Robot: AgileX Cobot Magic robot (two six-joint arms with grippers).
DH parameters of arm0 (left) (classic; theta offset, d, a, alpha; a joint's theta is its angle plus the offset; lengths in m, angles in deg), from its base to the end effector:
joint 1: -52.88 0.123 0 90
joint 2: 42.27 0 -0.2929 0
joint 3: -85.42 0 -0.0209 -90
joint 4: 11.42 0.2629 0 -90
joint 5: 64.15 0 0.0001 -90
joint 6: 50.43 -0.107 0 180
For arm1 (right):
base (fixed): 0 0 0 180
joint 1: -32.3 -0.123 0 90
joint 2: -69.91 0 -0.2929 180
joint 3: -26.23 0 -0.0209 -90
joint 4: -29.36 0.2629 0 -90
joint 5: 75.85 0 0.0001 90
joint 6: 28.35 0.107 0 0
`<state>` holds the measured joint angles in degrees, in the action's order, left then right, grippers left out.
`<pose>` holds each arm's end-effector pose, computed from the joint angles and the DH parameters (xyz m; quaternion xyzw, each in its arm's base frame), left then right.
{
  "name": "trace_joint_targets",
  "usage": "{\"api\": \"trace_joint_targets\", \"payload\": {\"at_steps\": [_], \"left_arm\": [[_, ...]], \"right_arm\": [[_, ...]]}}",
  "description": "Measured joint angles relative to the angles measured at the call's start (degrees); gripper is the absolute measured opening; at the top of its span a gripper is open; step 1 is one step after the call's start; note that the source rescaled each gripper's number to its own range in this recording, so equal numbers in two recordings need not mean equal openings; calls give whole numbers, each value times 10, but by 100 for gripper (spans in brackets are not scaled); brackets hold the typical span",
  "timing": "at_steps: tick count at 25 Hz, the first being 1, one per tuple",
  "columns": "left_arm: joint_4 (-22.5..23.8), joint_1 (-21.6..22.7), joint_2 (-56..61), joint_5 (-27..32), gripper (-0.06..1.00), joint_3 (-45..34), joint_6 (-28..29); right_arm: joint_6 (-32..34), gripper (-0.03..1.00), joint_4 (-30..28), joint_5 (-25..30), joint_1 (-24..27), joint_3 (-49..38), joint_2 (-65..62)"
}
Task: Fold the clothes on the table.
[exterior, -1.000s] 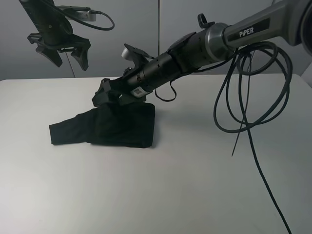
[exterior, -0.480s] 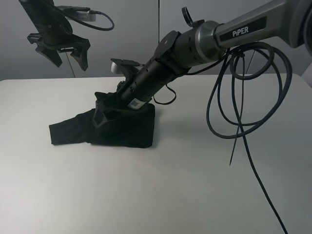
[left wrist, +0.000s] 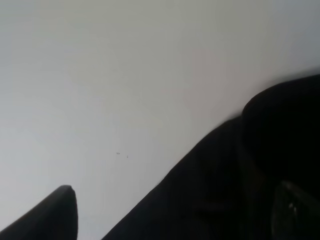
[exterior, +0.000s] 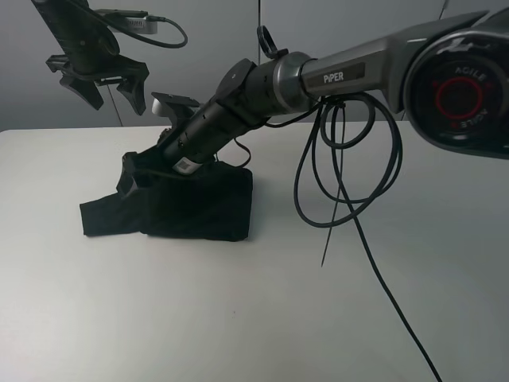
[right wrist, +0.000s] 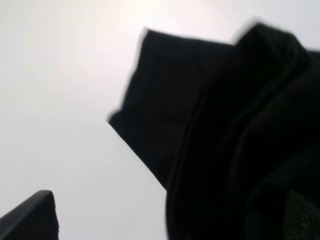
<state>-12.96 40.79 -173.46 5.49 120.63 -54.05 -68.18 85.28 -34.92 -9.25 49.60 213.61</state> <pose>0.4717 -0.1038 0.2332 0.1325 0.9832 -0.0223 0.1238 0.3531 0.3906 0.1070 -0.3411 0.8561 0.3629 0.1384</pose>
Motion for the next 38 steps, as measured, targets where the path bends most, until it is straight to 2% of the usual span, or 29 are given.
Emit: {"api": "trace_joint_targets", "payload": {"at_steps": [4, 10, 13, 19, 21, 26, 33, 38], "left_arm": [[-1, 0, 0, 0, 99, 0, -6], [-1, 0, 0, 0, 99, 0, -8], [-1, 0, 0, 0, 99, 0, -10], [-26, 0, 18, -9, 99, 5, -11], [-24, 4, 32, -10, 99, 5, -12], [-10, 40, 62, -2, 99, 5, -32], [-13, 73, 91, 1, 99, 5, -44], [-28, 80, 99, 3, 99, 27, -53]], "right_arm": [[-3, 97, 1, 15, -34, 68, 35], [-12, 97, -23, 24, -46, 92, 38], [-12, 97, -51, 36, -44, 92, 20], [34, 97, -149, 77, -31, 91, -29], [45, 97, -165, 84, -17, 80, -43], [43, 97, -175, 49, 24, 21, -81], [9, 97, -147, 30, 24, -43, -84], [0, 97, -141, 18, 24, -76, -84]]}}
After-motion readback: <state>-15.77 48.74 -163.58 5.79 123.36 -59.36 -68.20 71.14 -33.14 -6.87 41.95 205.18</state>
